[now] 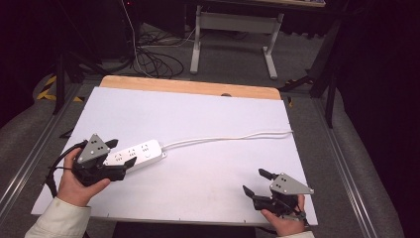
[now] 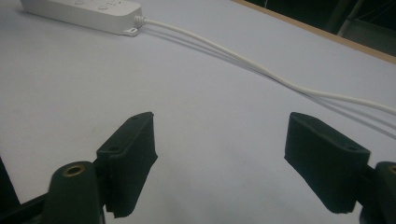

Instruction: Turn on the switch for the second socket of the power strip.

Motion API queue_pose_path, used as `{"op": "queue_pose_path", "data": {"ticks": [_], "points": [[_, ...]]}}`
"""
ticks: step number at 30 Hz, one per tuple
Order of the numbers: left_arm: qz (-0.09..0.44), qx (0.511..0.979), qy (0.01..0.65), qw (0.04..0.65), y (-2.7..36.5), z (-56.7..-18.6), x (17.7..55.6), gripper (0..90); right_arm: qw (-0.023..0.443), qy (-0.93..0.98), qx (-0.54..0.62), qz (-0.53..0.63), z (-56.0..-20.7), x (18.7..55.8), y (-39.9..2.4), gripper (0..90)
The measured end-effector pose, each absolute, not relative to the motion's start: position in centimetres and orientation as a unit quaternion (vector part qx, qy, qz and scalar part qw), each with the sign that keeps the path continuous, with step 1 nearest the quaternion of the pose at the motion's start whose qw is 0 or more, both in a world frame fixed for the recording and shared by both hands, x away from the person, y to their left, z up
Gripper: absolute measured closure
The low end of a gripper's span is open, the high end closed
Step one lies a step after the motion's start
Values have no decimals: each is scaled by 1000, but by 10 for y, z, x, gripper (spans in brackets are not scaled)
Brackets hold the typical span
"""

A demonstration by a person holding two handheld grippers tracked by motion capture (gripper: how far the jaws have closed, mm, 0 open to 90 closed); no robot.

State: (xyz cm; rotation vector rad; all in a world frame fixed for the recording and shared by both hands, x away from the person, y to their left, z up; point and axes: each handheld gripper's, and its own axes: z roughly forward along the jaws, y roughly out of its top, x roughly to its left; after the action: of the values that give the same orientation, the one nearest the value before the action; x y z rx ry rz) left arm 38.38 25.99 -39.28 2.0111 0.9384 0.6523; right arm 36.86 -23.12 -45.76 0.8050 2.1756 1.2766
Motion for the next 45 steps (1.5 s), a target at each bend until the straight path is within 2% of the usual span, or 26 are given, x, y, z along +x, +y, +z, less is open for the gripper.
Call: {"op": "queue_pose_path", "data": {"ticks": [3,12,18,19,20,21,22,23,25,26,28,31,45], "points": [[254,793,383,399,261,-393,385,263,240,797,297,467,-458,369,-232,248],[242,797,390,392,261,-389,389,536,232,800,300,465,-458,370,-231,261],[225,799,407,381,262,-389,397,566,233,800,299,466,-458,370,-232,268],[228,798,411,378,262,-389,398,606,233,799,298,467,-458,370,-232,269],[225,798,413,377,262,-390,399,606,233,799,298,467,-458,370,-232,269],[220,801,413,374,263,-390,402,657,233,799,298,468,-458,370,-232,271],[213,804,412,373,263,-390,403,657,233,799,298,468,-458,370,-232,271],[202,806,413,372,264,-391,406,714,234,799,298,466,-458,370,-232,272],[194,810,414,368,266,-391,410,769,234,800,297,466,-458,370,-232,273],[188,811,416,366,267,-392,412,769,234,800,297,466,-458,370,-232,273],[184,812,416,366,268,-393,416,846,233,800,297,467,-458,370,-232,275],[179,813,423,358,268,-395,421,895,234,800,296,467,-458,370,-232,276],[152,827,441,315,263,-406,441,900,235,800,296,467,-458,369,-233,276]]}}
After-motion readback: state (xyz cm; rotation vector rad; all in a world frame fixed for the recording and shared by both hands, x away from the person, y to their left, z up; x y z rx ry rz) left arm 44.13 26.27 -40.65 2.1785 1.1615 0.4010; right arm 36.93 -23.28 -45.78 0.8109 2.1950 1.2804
